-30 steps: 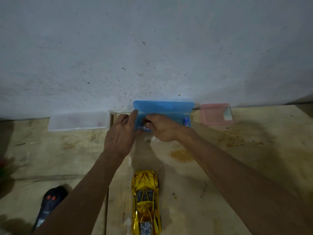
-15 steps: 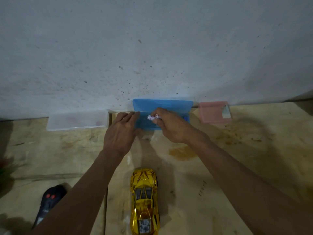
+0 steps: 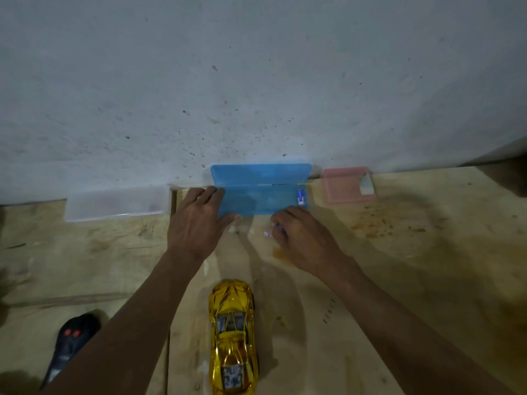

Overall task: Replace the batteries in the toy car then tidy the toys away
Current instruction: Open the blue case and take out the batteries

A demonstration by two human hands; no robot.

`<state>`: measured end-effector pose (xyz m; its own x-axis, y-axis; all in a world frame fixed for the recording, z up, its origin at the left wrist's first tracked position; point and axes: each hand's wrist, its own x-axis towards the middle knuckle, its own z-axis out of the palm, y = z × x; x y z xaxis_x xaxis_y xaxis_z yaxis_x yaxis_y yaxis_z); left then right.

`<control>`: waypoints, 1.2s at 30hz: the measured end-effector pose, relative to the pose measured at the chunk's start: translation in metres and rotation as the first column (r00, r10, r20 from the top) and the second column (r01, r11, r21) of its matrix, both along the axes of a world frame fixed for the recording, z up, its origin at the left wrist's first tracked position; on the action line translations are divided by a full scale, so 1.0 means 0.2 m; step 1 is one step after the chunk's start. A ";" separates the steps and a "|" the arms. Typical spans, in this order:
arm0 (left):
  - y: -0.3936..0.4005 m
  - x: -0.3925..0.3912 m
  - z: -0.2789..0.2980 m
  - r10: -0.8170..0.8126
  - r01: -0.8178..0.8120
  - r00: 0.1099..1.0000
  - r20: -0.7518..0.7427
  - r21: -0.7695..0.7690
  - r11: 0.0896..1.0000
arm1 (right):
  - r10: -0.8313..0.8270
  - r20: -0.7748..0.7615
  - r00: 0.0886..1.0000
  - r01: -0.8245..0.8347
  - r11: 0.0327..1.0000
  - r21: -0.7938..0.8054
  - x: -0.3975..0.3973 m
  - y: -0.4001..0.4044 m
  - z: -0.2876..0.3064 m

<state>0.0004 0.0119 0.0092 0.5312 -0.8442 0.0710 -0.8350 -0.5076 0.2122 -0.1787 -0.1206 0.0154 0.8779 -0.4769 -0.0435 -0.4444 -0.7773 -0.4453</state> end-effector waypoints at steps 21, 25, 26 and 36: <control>-0.03 -0.01 0.00 -0.005 0.006 1.000 0.018 -0.006 1.000 | -0.412 -0.232 0.881 0.391 0.911 -0.134 0.30 -0.04 0.14; -0.03 0.00 0.00 -0.004 0.005 1.000 0.017 -0.018 1.000 | -0.454 -0.140 0.880 0.454 0.890 -0.036 0.32 -0.09 0.10; -0.03 0.00 0.00 -0.004 0.004 1.000 0.015 -0.021 1.000 | -0.461 -0.125 0.878 0.464 0.886 -0.005 0.32 -0.10 0.09; -0.06 -0.01 0.00 0.024 -0.024 1.000 0.001 -0.030 0.999 | -0.052 0.102 0.993 0.041 0.994 0.103 0.10 0.07 0.07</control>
<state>-0.0022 0.0005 0.0092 0.5508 -0.8290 0.0968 -0.8233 -0.5206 0.2262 -0.1587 -0.1064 0.0287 0.8571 -0.5152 -0.0024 -0.4259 -0.7058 -0.5661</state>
